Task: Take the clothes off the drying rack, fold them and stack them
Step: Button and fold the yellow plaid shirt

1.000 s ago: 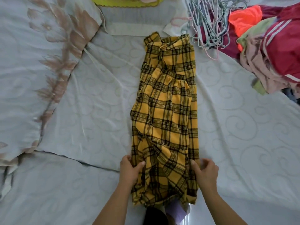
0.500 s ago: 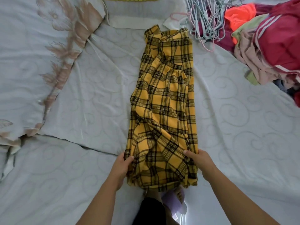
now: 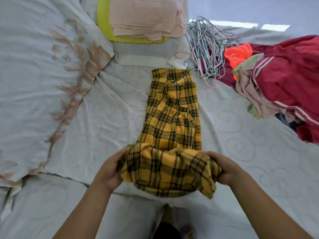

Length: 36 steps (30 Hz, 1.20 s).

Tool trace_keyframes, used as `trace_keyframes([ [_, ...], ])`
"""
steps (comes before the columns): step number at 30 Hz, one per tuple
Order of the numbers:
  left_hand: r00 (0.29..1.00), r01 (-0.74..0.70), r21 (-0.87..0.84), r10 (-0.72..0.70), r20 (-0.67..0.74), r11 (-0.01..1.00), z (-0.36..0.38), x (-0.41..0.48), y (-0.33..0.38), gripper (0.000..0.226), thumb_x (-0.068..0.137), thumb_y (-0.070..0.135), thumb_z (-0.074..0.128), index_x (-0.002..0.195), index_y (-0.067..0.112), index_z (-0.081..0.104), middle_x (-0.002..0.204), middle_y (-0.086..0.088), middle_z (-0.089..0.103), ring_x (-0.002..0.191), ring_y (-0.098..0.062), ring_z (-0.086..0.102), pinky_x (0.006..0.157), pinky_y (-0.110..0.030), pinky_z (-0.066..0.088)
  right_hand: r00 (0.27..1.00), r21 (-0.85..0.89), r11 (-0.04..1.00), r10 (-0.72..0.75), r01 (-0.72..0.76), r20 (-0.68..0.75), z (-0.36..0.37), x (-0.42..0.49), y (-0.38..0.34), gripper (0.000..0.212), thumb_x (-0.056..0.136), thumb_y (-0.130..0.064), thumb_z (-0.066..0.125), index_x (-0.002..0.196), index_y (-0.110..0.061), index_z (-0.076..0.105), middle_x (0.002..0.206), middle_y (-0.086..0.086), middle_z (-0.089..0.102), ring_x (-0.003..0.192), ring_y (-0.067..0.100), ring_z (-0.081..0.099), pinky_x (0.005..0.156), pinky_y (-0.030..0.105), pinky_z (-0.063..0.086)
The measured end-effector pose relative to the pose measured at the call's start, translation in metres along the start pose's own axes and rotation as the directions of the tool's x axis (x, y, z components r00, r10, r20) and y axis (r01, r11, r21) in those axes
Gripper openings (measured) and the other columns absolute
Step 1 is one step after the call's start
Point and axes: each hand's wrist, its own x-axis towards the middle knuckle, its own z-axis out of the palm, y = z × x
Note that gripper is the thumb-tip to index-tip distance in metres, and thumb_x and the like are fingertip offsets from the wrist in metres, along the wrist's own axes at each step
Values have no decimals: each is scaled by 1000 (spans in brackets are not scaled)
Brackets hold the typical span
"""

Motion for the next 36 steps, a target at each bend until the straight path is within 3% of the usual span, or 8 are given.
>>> trace_keyframes([
  [5,995,-78,-75,82,55,994,73,81,100,49,81,42,57,93,-3,71,89,-18,71,80,-25,71,60,-32,58,989,320,943,-122,90,81,31,35,-122,28,78,-22,69,81,6,67,78,20,69,72,29,70,61,38,58],
  [9,985,-171,32,171,7,985,106,162,164,86,89,67,20,144,0,22,141,-16,44,127,-26,47,110,-43,33,948,661,699,-313,273,-61,40,75,-199,51,99,-27,40,129,14,35,121,25,53,122,31,50,102,36,41],
  [15,941,51,347,72,-331,936,57,213,126,63,87,47,53,130,3,42,123,-19,49,113,-30,53,96,-41,45,829,-283,902,-417,326,-373,53,137,-158,31,92,-7,48,123,-3,48,102,9,56,89,20,56,68,28,47],
  [19,912,118,707,205,-355,698,39,237,113,66,86,24,66,139,5,32,139,-15,43,124,-29,45,99,-38,39,713,-590,751,-586,298,-386,54,165,-160,45,88,-9,55,131,-11,42,127,10,46,116,25,49,97,44,45],
  [24,925,-121,771,352,-140,625,70,283,146,87,78,17,73,146,16,18,145,-12,36,130,-26,39,101,-36,37,666,-588,698,-668,408,-332,57,187,-196,71,84,2,59,143,-26,30,131,6,40,110,21,51,91,40,49],
  [27,915,-215,820,402,-20,530,85,306,164,73,77,12,74,139,17,36,131,-13,52,119,-27,51,98,-39,45,587,-674,545,-784,498,-201,64,186,-223,32,85,-6,61,110,-25,59,89,-1,54,81,15,52,76,33,48],
  [31,911,-325,559,411,-31,763,106,317,194,11,87,6,61,93,14,57,83,-4,66,74,-16,66,66,-27,54,434,-440,496,-869,749,-240,69,172,-272,19,86,-11,64,82,-27,55,73,-5,56,68,8,55,66,21,49],
  [36,956,-140,502,249,-157,854,89,313,187,33,94,18,52,125,9,44,89,-4,60,66,-11,58,53,-22,49,413,-413,526,-847,744,-336,66,173,-276,25,88,-14,61,111,-12,50,93,-4,53,83,5,52,71,13,44],
])
